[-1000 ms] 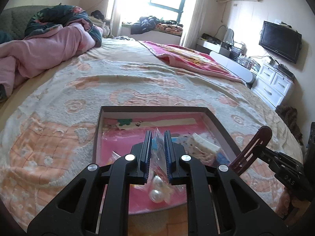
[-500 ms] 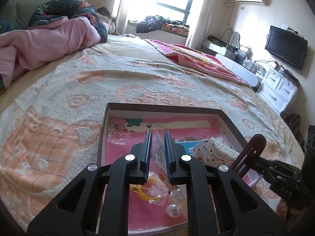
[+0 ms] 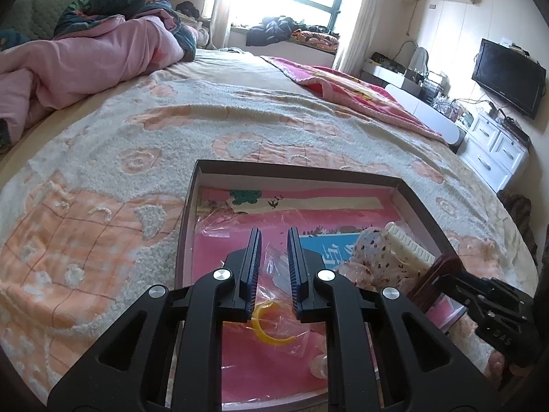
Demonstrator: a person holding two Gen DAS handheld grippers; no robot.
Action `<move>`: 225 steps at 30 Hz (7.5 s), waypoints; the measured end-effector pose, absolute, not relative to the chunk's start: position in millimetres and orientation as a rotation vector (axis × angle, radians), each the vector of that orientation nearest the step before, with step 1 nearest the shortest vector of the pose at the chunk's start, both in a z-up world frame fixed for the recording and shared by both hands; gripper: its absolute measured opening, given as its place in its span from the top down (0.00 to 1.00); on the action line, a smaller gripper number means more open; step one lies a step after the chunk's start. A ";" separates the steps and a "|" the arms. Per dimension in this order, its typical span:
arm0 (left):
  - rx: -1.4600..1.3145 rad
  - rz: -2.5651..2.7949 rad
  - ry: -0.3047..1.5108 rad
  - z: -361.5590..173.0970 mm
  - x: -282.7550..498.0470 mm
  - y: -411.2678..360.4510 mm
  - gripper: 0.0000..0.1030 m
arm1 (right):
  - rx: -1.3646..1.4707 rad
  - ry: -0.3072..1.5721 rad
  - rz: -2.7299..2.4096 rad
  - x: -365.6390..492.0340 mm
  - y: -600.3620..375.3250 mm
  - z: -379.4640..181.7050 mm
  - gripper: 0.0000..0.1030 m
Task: Organize jewelry
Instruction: 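Lower the comb and clear bag into the tray and open both tools, then move both tools back toward the pink keychain and orange spiral tie, then grasp the pink fluffy keychain with the right tool while the left grasps the orange spiral tie, then lower the keychain and spiral tie into the tray and open both tools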
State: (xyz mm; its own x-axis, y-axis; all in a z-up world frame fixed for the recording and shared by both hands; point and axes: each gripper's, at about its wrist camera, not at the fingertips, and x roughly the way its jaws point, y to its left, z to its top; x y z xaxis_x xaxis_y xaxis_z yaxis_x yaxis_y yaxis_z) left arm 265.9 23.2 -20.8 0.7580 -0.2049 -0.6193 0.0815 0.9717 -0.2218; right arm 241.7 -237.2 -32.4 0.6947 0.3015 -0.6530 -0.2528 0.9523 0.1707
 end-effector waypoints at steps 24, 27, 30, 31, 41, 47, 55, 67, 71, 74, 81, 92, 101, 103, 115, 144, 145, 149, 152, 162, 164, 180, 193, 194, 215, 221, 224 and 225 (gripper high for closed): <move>-0.176 -0.118 0.608 5.1 221.6 35.8 0.18 | 0.018 0.611 0.278 189.8 -248.9 -3.9 0.20; -0.165 -0.110 0.588 10.9 213.1 37.6 0.13 | 0.000 0.596 0.283 182.8 -246.5 -1.2 0.19; -0.144 -0.100 0.572 15.6 203.2 38.0 0.11 | -0.011 0.585 0.290 177.4 -244.5 0.8 0.19; -0.140 -0.098 0.570 16.3 200.6 37.7 0.11 | -0.014 0.583 0.294 175.2 -243.8 1.3 0.19; -0.102 -0.089 0.574 15.2 176.0 36.7 0.11 | -0.039 0.583 0.315 158.7 -239.9 -2.3 0.19; -0.109 -0.084 0.616 5.6 164.2 40.0 0.11 | -0.051 0.592 0.328 152.4 -235.8 -6.5 0.19; -0.104 -0.090 0.706 -13.0 151.8 38.5 0.11 | -0.074 0.624 0.341 148.2 -230.9 -16.2 0.19; -0.083 -0.103 0.812 -45.1 149.0 33.2 0.11 | -0.102 0.691 0.350 158.5 -227.5 -39.1 0.19; -0.076 -0.105 0.840 -54.8 152.7 30.1 0.11 | -0.092 0.731 0.351 168.2 -228.0 -47.7 0.20; -0.067 -0.094 0.868 -64.1 155.6 27.8 0.11 | -0.090 0.763 0.354 176.0 -225.7 -53.8 0.24; -0.055 -0.088 0.878 -69.3 159.5 25.3 0.18 | -0.088 0.832 0.370 191.5 -220.6 -66.1 0.49; -0.036 -0.076 0.898 -66.6 156.5 27.1 0.61 | -0.080 0.819 0.439 180.6 -214.3 -62.5 0.59; -0.072 -0.134 0.891 -54.4 141.8 23.5 0.68 | -0.051 0.806 0.491 168.6 -209.9 -53.0 0.59; -0.075 -0.150 0.887 -52.4 137.6 20.7 0.68 | -0.048 0.798 0.500 165.6 -209.1 -49.8 0.59; -0.061 -0.201 0.818 -26.7 139.5 3.2 0.68 | -0.008 0.726 0.502 159.3 -220.1 -22.5 0.59; -0.085 -0.230 0.771 -12.5 234.0 -26.4 0.68 | 0.017 0.671 0.331 214.9 -263.5 -7.5 0.59; -0.087 -0.229 0.772 -13.9 236.5 -26.5 0.68 | 0.013 0.672 0.329 217.1 -263.2 -8.0 0.59; -0.093 -0.221 0.782 -20.9 244.0 -25.9 0.68 | -0.004 0.676 0.323 224.6 -260.2 -9.3 0.59; -0.099 -0.214 0.789 -25.8 248.1 -23.3 0.68 | -0.014 0.679 0.321 231.5 -257.3 -10.3 0.59; -0.080 -0.191 0.795 -38.2 256.6 -21.7 0.68 | -0.036 0.681 0.310 252.4 -253.7 -18.5 0.61; -0.073 -0.184 0.793 -39.7 257.4 -21.6 0.68 | -0.038 0.687 0.306 256.1 -253.4 -21.4 0.62; -0.057 -0.197 0.778 -39.5 255.8 -24.4 0.67 | -0.039 0.692 0.334 251.8 -248.6 -29.0 0.63; -0.063 -0.247 0.787 -40.2 265.6 -31.8 0.64 | 0.050 0.718 0.354 267.2 -257.8 -34.5 0.62; -0.060 -0.246 0.789 -41.0 265.5 -32.0 0.63 | 0.054 0.720 0.356 267.3 -257.8 -34.7 0.62; -0.070 -0.230 0.761 -26.9 250.1 -28.0 0.21 | 0.038 0.647 0.336 240.5 -261.5 -15.6 0.21; -0.092 -0.216 0.736 -17.8 240.2 -21.7 0.11 | 0.023 0.601 0.325 229.7 -264.2 -4.5 0.08; -0.098 -0.213 0.723 -13.3 233.2 -19.5 0.11 | 0.020 0.586 0.316 223.6 -265.7 -1.6 0.07; -0.099 -0.211 0.721 -11.8 230.5 -18.8 0.11 | 0.023 0.583 0.315 222.0 -266.3 -0.8 0.07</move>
State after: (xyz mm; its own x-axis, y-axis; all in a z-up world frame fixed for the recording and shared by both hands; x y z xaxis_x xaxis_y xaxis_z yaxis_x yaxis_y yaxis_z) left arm 230.5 -18.8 -11.8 0.7309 -0.2251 -0.6443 0.1573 0.9742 -0.1619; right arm 222.0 -266.3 -0.8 0.7882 0.2991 -0.5379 -0.2862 0.9518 0.1098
